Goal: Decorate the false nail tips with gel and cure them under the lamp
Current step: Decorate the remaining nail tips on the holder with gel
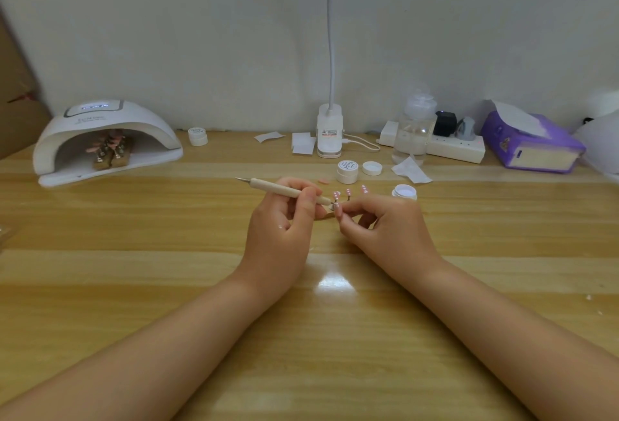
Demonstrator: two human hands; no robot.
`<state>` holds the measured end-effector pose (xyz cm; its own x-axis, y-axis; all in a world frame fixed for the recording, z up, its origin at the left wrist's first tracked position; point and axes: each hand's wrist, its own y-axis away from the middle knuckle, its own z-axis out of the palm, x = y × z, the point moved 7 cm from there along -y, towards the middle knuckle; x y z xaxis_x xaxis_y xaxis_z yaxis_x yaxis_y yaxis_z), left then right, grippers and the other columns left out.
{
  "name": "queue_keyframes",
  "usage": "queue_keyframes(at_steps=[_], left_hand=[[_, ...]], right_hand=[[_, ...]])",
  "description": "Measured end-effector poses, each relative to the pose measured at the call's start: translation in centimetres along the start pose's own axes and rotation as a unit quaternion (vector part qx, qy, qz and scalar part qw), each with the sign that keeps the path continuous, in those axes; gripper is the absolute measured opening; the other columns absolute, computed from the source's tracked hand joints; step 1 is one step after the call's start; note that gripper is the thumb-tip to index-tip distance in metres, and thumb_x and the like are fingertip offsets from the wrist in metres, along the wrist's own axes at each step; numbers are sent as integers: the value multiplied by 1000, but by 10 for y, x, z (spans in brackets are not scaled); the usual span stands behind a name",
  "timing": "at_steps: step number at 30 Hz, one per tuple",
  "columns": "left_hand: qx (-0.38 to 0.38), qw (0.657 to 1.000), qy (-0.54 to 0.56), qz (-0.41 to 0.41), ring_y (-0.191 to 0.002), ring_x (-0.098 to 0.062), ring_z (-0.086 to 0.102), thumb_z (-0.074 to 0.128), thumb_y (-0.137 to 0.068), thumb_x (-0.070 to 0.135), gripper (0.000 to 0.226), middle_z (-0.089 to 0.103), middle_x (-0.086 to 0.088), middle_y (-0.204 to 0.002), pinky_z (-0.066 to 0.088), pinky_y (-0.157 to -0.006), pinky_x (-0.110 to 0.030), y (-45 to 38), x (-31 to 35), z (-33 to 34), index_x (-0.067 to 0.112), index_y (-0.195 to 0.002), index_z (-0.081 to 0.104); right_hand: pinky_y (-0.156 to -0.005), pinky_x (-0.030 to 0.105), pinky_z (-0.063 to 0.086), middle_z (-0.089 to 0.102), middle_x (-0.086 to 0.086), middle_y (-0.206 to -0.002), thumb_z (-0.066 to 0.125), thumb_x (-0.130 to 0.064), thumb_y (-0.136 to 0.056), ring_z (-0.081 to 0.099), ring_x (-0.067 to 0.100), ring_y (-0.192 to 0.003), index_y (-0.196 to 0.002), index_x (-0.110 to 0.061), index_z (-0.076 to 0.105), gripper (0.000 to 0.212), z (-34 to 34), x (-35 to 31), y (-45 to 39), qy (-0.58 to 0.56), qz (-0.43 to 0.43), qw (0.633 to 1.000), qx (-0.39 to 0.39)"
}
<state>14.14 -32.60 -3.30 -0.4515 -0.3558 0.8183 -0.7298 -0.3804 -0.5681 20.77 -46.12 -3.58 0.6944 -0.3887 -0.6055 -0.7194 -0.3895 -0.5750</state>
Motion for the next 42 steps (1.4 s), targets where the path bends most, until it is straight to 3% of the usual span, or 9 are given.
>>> queue_keyframes(at_steps=[6, 19, 42], left_hand=[[14, 999, 26, 29, -70, 1, 64, 46, -92, 23, 12, 68, 17, -75, 45, -65, -8, 1, 8, -2, 25, -87, 57], [-1, 1000, 10, 30, -71, 1, 65, 46, -91, 23, 12, 68, 18, -76, 45, -65, -10, 1, 7, 0, 25, -86, 57], [-14, 999, -41, 31, -74, 1, 66, 46, -91, 25, 13, 67, 23, -76, 54, -70, -22, 1, 6, 2, 28, -85, 57]], right_hand=[[-57, 12, 41, 64, -21, -67, 72, -17, -78, 55, 4, -55, -79, -22, 75, 6, -1, 2, 0, -8, 12, 1000, 8], [-57, 15, 41, 61, -24, -63, 71, -16, -78, 54, 5, -54, -78, -23, 75, 8, -1, 1, 0, -10, 17, 1000, 7], [-58, 16, 43, 61, -25, -65, 71, -17, -78, 55, 4, -55, -80, -23, 75, 7, 0, 2, -1, -7, 11, 1000, 5]])
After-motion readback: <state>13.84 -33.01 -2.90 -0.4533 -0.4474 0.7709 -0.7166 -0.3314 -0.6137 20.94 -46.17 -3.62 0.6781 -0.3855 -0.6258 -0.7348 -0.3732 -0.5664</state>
